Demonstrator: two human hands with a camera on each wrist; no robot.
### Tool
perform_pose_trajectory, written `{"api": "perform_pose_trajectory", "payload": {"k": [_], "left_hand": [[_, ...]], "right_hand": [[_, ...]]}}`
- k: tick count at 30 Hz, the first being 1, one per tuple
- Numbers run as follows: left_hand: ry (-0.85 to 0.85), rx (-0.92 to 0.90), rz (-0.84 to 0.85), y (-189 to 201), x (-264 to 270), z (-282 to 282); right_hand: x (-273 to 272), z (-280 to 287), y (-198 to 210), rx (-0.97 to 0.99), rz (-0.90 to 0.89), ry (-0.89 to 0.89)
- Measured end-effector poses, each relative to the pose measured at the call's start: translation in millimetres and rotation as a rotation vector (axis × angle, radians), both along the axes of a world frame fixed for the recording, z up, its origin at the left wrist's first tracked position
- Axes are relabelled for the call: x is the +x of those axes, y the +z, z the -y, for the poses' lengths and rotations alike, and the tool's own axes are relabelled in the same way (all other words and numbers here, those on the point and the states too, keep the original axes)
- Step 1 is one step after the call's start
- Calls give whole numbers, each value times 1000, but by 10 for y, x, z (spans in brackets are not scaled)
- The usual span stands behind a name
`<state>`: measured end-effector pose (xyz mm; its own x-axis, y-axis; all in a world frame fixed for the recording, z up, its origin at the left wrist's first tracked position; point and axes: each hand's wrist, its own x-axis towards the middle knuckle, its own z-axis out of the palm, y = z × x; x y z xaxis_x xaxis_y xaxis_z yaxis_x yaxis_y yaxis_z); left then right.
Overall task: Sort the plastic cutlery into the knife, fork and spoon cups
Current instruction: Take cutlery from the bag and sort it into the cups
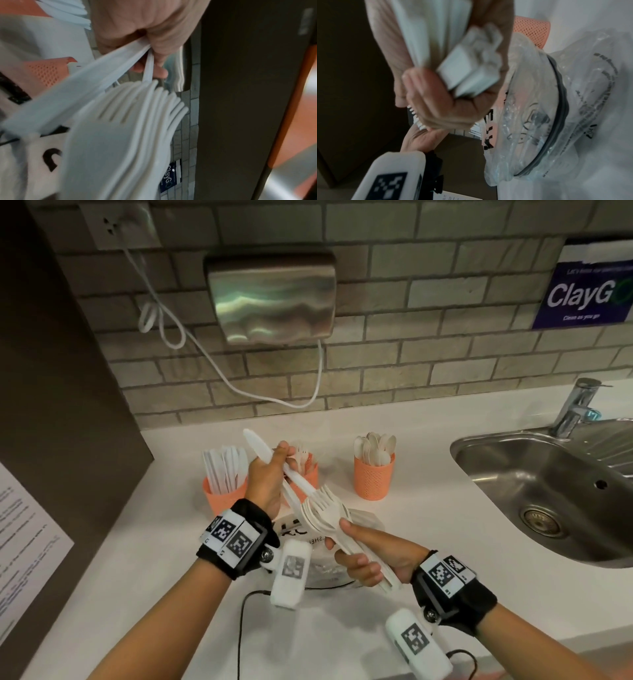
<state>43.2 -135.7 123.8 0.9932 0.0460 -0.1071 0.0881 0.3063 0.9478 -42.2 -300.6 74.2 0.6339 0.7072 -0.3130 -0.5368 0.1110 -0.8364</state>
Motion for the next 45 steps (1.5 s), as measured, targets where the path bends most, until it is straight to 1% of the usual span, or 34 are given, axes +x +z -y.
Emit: {"api": "perform_pose_trajectory", "payload": {"k": [3,5,9,12,14,16,19,22,27,29,31,34,36,37,41,43,45], "left_hand": [[40,-242,-94,12,134,-104],[77,-278,-82,41,229,-193],[202,-159,26,147,433,-450],[378,-110,118,250,614,-679],[503,-43,200,305,751,-840],[554,47,280,324,877,-962],[535,146,319,253,1018,-1019],[477,209,324,67,1115,-987],[411,344,211,-340,1231,-953],[392,379,195,-483,1224,-931],[389,428,217,-607,1197,-928],[412,518,319,-739,1163,-961],[394,638,368,-782,1140,-981],[365,726,388,-797,1119,-988],[266,1181,529,-854,1091,-1064],[238,1384,571,-837,1076,-1101],[173,1566,581,-837,1043,-1126]], "right_hand": [[29,-30,0,-31,27,15],[50,-40,9,-47,58,15],[115,3,42,-122,85,-64],[198,41,65,-178,93,-169],[263,48,75,-199,87,-232],[329,33,92,-199,90,-277],[412,-4,117,-181,98,-318],[476,-44,115,-181,116,-332],[528,-87,103,-196,128,-349],[530,-90,91,-202,127,-358],[530,-84,77,-214,129,-363],[532,-78,54,-220,132,-362],[538,-92,48,-226,134,-361],[542,-106,48,-228,135,-360],[560,-181,77,-202,133,-363],[560,-211,91,-190,140,-369],[553,-221,98,-170,152,-381]]}}
